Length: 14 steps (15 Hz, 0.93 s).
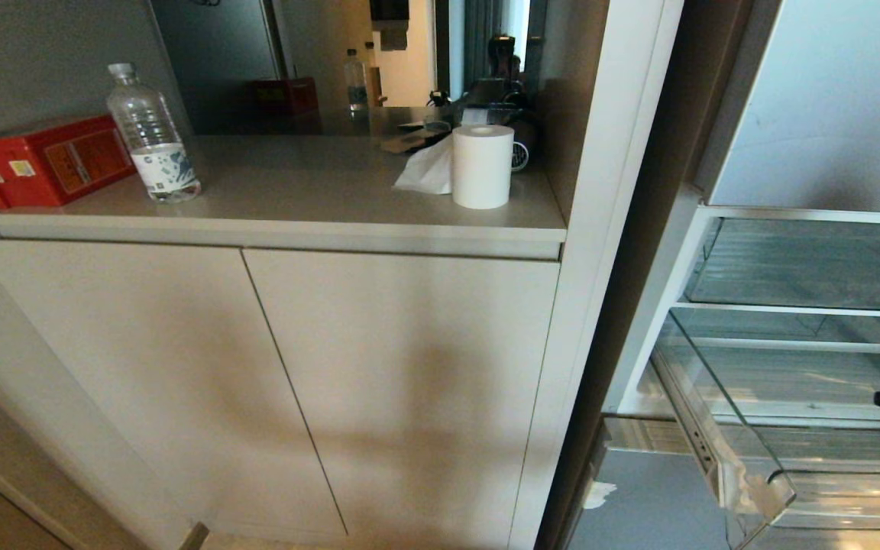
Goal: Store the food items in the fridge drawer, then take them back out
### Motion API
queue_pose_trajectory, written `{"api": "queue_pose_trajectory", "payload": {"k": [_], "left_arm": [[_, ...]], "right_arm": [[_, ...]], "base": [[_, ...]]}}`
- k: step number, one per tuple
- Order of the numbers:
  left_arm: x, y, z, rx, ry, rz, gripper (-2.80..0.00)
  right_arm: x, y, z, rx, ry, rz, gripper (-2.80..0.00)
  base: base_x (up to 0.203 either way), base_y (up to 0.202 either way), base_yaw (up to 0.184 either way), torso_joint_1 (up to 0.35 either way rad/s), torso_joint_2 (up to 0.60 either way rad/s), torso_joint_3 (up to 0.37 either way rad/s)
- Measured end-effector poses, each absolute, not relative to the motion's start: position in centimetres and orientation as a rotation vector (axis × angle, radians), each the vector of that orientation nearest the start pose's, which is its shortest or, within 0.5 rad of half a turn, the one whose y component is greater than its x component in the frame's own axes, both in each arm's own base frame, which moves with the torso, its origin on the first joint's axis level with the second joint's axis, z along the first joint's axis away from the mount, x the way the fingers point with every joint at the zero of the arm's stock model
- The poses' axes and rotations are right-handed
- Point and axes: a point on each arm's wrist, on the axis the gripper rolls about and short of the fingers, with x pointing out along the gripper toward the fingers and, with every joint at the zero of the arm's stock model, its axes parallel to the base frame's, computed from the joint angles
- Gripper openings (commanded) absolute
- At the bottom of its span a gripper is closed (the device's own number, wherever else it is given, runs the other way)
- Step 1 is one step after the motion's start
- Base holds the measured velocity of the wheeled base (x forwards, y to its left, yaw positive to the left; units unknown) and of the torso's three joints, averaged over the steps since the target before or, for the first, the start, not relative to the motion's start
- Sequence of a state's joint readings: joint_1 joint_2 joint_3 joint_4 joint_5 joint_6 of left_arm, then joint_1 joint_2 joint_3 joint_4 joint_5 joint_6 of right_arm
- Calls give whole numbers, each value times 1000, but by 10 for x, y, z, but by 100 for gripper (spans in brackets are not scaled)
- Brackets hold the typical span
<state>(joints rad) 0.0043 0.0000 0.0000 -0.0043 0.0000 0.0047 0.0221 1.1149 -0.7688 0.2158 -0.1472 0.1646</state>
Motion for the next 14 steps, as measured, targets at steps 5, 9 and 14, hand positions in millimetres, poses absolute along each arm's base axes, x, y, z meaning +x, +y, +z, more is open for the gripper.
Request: {"api": "queue_pose_trajectory", "payload": {"k": [5,9,14], "left_arm": [[-23,0,76,5,-4,4,-280],[-23,0,76,5,-4,4,-280],[-23,0,76,5,-5,4,-280]], "right_arm": [[45,-2,223,58,273,-115,-280],[-3,-2,141,-10,262,-69,-280],[-19,0,82,-61,70,10,-280]], "base": [[0,0,0,0,0,0],[0,0,0,0,0,0],[0,0,0,0,0,0]]}}
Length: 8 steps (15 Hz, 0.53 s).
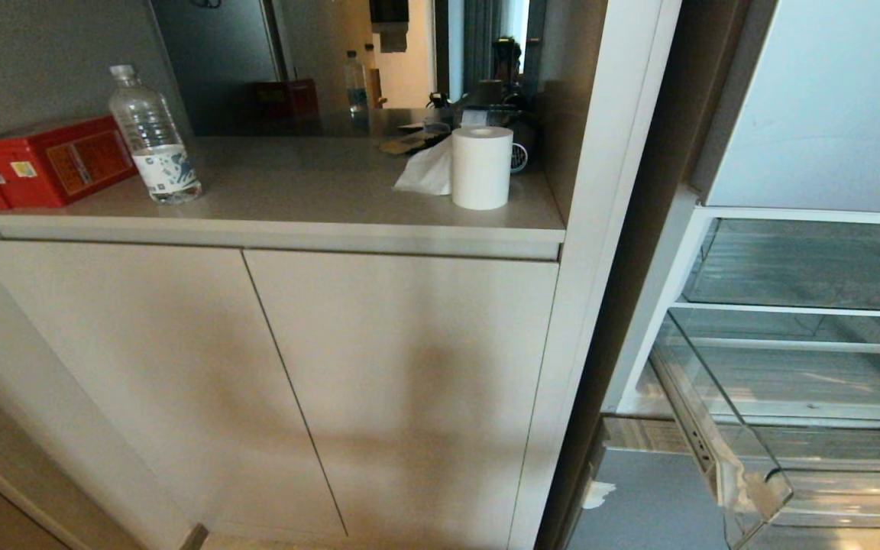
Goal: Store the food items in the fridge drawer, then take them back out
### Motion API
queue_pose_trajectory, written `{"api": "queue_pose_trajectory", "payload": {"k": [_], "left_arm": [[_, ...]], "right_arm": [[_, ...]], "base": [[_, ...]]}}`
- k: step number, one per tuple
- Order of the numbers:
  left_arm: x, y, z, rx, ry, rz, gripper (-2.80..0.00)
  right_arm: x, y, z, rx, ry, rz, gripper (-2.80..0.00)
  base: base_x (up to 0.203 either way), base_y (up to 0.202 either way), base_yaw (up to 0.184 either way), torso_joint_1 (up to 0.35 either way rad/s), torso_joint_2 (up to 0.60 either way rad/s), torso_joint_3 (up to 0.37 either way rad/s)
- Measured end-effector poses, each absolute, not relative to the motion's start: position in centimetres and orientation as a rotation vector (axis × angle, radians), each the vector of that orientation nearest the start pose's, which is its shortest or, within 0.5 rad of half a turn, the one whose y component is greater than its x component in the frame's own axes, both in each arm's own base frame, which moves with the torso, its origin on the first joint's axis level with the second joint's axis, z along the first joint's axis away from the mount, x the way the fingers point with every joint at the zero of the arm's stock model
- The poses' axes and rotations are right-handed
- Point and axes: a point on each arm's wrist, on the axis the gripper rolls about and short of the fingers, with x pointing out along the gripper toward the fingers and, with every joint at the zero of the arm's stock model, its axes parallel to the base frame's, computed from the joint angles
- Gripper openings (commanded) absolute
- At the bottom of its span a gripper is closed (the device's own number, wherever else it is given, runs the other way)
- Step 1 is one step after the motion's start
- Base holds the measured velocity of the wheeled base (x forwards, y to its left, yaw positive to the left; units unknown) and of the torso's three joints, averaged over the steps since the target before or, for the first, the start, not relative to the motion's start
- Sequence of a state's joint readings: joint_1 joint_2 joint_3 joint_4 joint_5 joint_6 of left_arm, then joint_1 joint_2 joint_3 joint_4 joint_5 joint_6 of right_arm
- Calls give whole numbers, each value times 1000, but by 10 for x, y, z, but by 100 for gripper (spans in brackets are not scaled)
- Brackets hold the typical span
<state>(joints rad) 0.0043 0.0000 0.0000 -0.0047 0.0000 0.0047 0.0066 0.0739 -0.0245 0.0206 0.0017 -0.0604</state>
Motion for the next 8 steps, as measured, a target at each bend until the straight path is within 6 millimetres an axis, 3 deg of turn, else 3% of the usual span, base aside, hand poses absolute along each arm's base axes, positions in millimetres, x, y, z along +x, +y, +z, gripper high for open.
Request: {"api": "queue_pose_trajectory", "payload": {"k": [8], "left_arm": [[-23,0,76,5,-5,4,-280]], "right_arm": [[-23,0,75,-39,5,-10,-280]], "base": [[1,1,-8,0,0,0]]}}
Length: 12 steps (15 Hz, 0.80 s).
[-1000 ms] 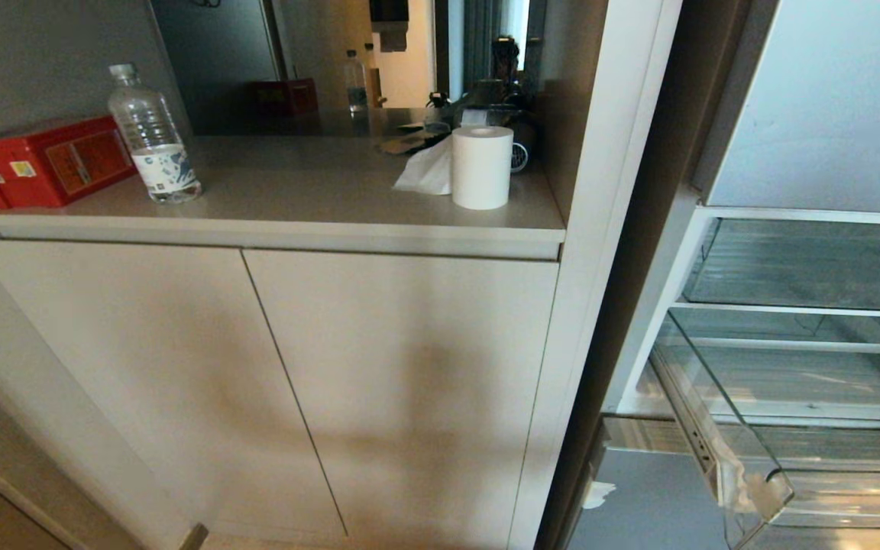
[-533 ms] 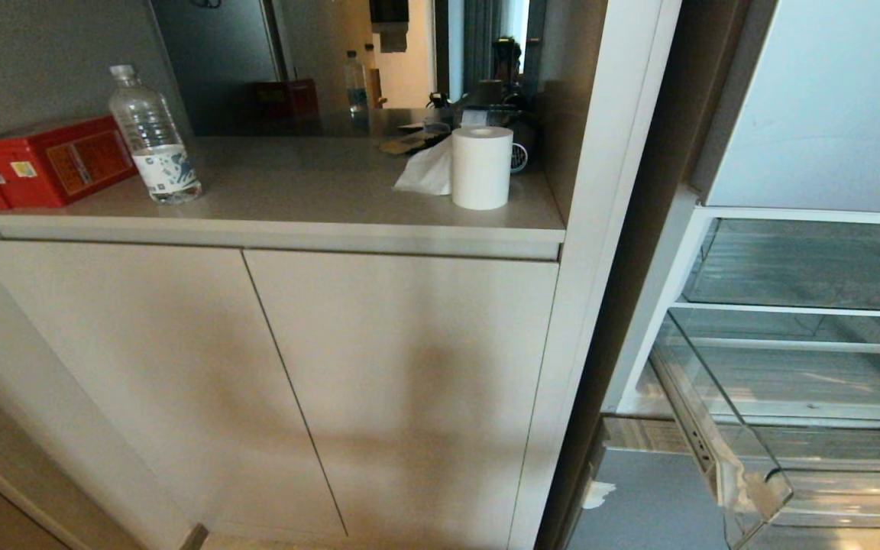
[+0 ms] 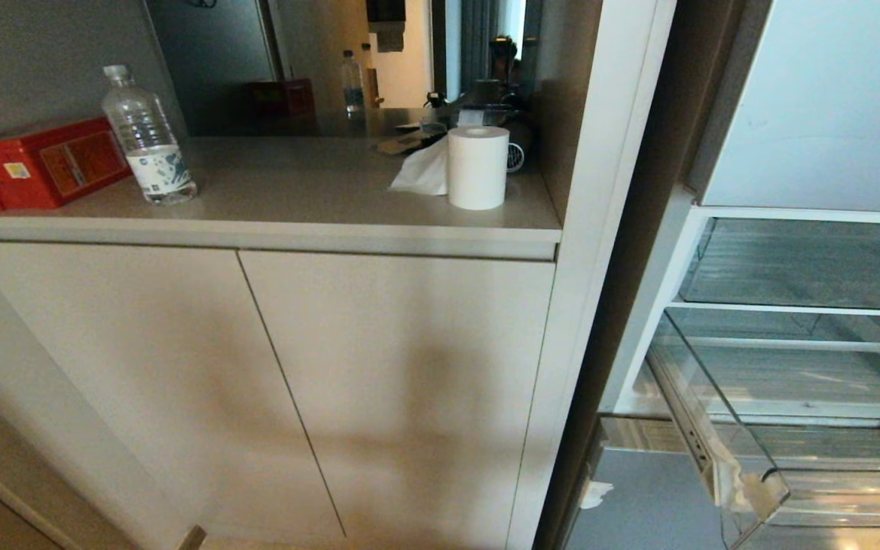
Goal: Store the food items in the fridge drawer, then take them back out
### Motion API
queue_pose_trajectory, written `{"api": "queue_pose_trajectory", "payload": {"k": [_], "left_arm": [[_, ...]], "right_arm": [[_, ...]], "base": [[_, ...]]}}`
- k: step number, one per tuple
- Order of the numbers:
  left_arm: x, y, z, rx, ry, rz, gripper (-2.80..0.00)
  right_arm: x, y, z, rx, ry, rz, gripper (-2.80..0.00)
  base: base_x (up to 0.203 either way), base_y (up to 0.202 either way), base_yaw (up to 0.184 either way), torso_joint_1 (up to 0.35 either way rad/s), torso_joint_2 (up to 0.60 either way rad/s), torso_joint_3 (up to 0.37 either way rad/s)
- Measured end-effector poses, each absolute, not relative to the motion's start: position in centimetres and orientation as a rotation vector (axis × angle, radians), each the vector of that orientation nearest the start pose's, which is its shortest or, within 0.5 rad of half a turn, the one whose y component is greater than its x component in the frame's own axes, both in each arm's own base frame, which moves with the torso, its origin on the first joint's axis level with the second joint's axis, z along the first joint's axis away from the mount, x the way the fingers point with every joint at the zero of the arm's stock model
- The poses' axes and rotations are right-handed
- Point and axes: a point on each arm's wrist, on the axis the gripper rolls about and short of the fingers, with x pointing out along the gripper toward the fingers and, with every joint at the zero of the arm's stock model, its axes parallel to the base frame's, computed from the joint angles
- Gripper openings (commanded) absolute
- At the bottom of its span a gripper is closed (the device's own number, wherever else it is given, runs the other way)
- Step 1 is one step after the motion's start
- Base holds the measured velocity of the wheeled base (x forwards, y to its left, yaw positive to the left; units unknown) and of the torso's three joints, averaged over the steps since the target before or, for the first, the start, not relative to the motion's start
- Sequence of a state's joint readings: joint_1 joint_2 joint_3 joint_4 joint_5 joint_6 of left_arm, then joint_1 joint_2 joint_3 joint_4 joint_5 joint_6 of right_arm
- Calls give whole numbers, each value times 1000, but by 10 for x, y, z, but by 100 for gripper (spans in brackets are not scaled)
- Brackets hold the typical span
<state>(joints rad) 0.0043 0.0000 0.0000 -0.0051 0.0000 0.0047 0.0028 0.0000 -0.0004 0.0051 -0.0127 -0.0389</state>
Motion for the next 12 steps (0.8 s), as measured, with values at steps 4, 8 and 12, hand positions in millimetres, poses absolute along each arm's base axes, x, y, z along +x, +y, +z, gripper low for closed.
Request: {"api": "queue_pose_trajectory", "payload": {"k": [4,8,12], "left_arm": [[-23,0,76,4,-4,4,-280],[-23,0,76,5,-5,4,-280],[-23,0,76,5,-5,4,-280]], "right_arm": [[-23,0,75,-47,7,-7,-280],[-23,0,75,-42,7,-8,-280],[-23,0,75,-40,8,-9,-280]], "base": [[0,7,-159,1,3,4],[0,6,-178,3,0,2],[1,8,-177,4,3,5]]}}
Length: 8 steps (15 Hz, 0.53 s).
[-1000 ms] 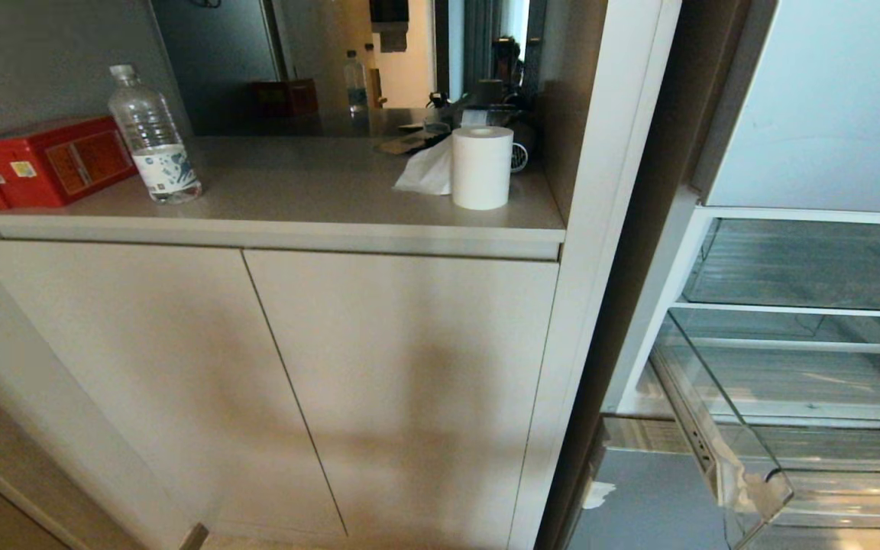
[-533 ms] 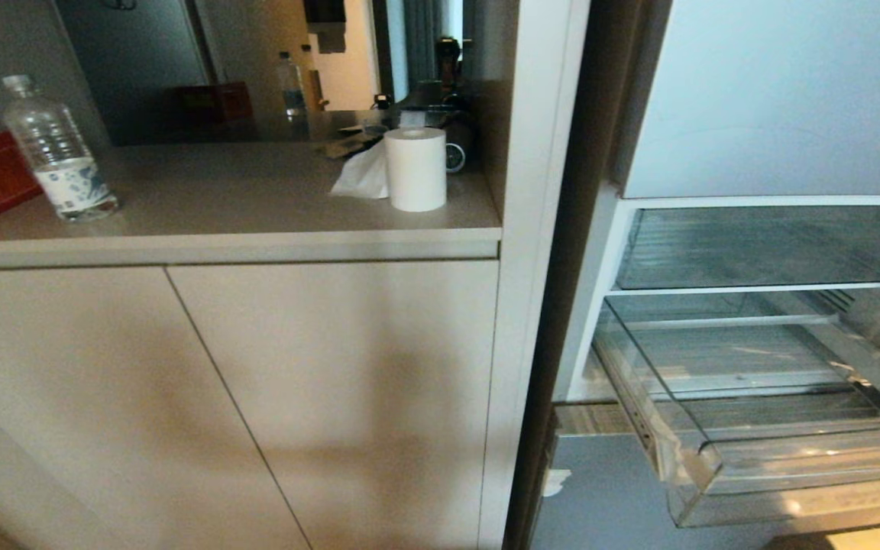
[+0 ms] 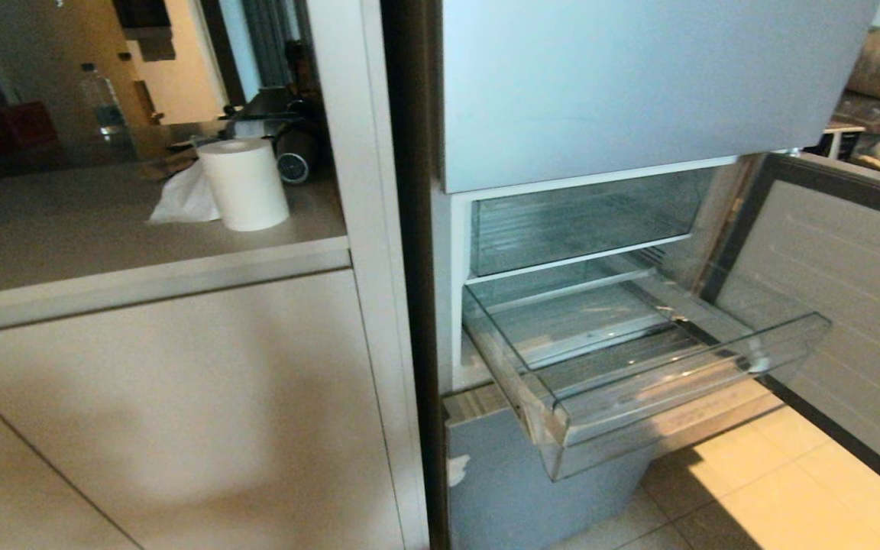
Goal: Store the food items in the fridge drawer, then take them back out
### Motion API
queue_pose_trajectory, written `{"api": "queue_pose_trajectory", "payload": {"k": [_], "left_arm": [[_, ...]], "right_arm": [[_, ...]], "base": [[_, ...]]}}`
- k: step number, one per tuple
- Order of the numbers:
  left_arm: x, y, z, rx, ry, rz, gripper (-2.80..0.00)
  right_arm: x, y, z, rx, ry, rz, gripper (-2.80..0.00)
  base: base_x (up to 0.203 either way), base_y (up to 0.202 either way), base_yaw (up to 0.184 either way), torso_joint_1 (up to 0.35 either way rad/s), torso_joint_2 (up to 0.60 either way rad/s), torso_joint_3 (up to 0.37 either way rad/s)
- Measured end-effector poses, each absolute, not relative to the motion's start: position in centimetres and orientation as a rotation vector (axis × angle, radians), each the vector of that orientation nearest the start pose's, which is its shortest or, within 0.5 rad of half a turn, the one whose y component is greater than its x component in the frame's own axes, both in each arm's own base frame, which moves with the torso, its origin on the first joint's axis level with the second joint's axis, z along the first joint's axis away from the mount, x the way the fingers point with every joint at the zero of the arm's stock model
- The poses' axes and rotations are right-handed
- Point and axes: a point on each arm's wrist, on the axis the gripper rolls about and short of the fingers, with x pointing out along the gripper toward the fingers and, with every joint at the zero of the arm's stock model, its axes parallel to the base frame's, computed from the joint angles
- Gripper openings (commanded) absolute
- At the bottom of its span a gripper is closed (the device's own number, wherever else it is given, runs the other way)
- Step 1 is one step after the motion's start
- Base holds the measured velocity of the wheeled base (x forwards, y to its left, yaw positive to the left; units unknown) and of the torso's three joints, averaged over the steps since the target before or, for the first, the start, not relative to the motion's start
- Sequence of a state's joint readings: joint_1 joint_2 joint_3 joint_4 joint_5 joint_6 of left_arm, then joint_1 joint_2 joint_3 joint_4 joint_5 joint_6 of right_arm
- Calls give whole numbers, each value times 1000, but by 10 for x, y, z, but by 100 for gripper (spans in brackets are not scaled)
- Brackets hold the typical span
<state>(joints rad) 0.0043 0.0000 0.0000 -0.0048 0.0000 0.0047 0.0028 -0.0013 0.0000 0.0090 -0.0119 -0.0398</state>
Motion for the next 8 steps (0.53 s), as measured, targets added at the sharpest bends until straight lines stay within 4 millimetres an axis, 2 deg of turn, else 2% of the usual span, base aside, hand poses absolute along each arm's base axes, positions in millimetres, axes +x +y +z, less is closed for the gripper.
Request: {"api": "queue_pose_trajectory", "payload": {"k": [8], "left_arm": [[-23,0,76,5,-5,4,-280]], "right_arm": [[-23,0,75,-35,8,-11,-280]], "base": [[1,8,-176,3,3,1]]}}
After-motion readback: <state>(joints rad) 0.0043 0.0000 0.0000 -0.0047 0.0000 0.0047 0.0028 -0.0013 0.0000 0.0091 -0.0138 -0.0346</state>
